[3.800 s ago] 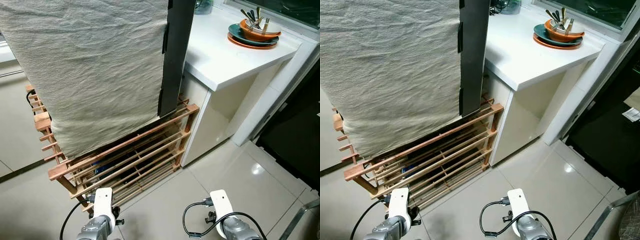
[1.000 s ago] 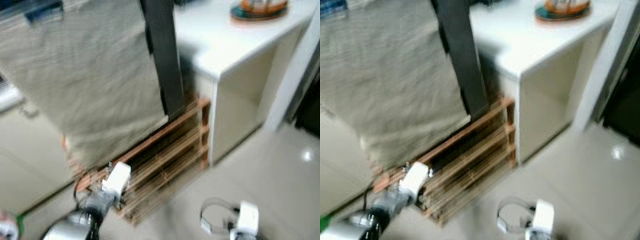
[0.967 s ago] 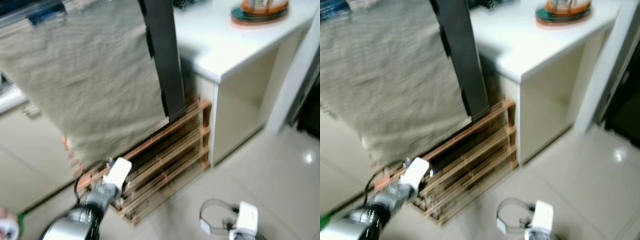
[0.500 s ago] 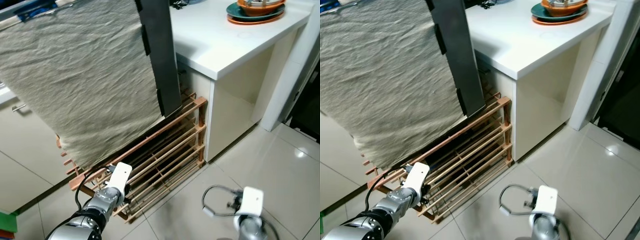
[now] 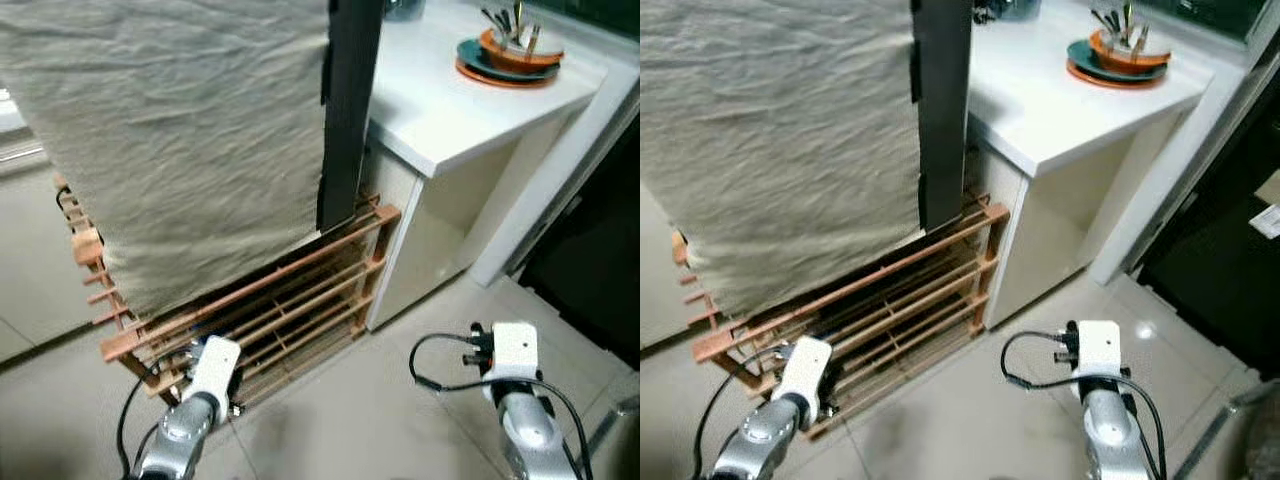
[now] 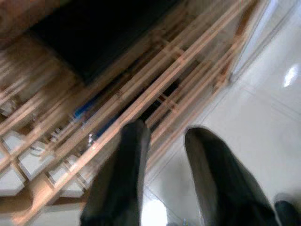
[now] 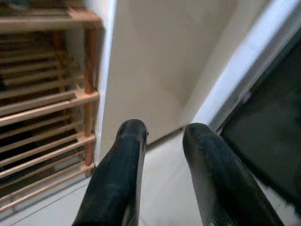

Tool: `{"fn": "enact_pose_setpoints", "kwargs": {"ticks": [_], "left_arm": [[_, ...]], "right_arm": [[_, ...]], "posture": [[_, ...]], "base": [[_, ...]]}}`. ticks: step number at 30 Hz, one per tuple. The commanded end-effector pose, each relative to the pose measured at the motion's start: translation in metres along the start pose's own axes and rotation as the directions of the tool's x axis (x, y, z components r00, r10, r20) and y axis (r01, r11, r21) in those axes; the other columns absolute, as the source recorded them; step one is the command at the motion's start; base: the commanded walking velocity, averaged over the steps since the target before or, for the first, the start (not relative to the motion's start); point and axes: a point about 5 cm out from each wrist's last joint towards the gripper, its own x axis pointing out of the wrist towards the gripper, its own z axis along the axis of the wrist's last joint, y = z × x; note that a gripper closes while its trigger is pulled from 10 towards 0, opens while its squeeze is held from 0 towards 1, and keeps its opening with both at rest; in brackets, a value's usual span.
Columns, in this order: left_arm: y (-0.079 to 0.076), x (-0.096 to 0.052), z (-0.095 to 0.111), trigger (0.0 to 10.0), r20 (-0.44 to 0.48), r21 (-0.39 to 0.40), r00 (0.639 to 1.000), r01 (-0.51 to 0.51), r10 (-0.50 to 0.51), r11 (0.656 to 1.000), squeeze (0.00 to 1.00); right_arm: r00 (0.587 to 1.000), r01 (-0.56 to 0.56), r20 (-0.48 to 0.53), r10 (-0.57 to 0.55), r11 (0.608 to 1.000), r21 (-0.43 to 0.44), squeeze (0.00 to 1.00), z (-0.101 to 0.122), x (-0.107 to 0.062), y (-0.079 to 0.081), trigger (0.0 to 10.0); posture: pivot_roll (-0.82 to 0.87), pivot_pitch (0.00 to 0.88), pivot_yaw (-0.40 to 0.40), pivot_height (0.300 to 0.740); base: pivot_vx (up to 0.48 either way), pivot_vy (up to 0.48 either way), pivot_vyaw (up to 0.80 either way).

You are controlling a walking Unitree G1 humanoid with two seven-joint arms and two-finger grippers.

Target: Clothes washing

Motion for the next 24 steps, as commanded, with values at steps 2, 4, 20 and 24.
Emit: {"fn": "enact_pose_setpoints", "kwargs": {"ticks": [2, 4, 20, 24], "left_arm": [[0.004, -0.005, 0.030, 10.0, 0.130, -0.072, 0.991, -0.035, 0.044, 0.997, 1.00], [0.004, -0.011, 0.047, 10.0, 0.193, -0.024, 0.979, -0.057, 0.060, 0.998, 1.00], [-0.011, -0.031, 0.128, 10.0, 0.412, -0.120, 0.910, 0.102, -0.044, 0.988, 0.00], [-0.022, -0.035, 0.137, 10.0, 0.444, 0.010, 0.886, 0.140, -0.130, 0.990, 0.00]], "right_arm": [[0.998, -0.044, 0.037, 0.044, 0.999, 0.013, 1.00, 0.014, -0.002, 0.001, 10.0], [0.997, -0.044, 0.058, 0.043, 0.999, 0.009, 1.00, 0.020, -0.003, 0.003, 10.0], [0.993, -0.099, 0.082, 0.090, 0.989, 0.106, 1.00, 0.056, -0.040, 0.014, 10.0], [0.996, -0.065, 0.070, 0.059, 0.994, 0.085, 1.00, 0.057, -0.046, 0.009, 10.0]], "posture": [[-0.18, 0.000, -0.128, 0.740], [-0.17, 0.000, -0.137, 0.740], [-0.21, 0.000, 0.007, 0.740], [-0.21, 0.000, 0.011, 0.740]], "base": [[0.000, 0.000, 0.00], [0.000, 0.000, 0.00], [0.000, 0.000, -0.08], [0.000, 0.000, -0.80]]}}
